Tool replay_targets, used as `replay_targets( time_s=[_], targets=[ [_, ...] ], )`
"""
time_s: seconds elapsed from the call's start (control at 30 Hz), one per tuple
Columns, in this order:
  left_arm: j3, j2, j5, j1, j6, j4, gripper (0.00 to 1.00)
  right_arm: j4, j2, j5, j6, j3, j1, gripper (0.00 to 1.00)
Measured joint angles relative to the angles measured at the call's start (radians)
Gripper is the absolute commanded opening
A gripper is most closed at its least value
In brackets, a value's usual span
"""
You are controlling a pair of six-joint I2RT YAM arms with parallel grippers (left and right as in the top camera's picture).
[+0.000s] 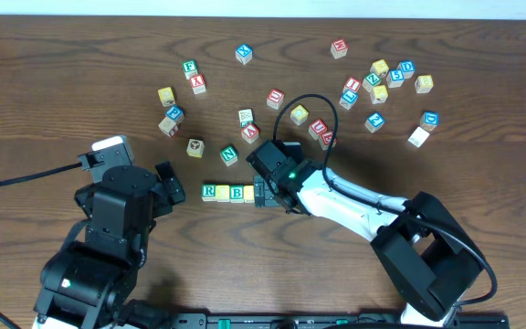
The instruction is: Spell out ROBOT
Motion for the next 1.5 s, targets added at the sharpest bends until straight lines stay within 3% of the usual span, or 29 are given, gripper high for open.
replay_targets(
  time_s=[0.8, 1.5],
  targets=[
    [0.000, 0.000, 0.000, 0.000, 0.000, 0.000, 0.99, 0.094, 0.000, -0.003, -0.028, 0.000, -0.065, 0.99],
    [0.000, 0.000, 0.000, 0.000, 0.000, 0.000, 0.99, -0.009, 0.000, 0.013, -0.039, 0.000, -0.139, 0.99]
  ],
)
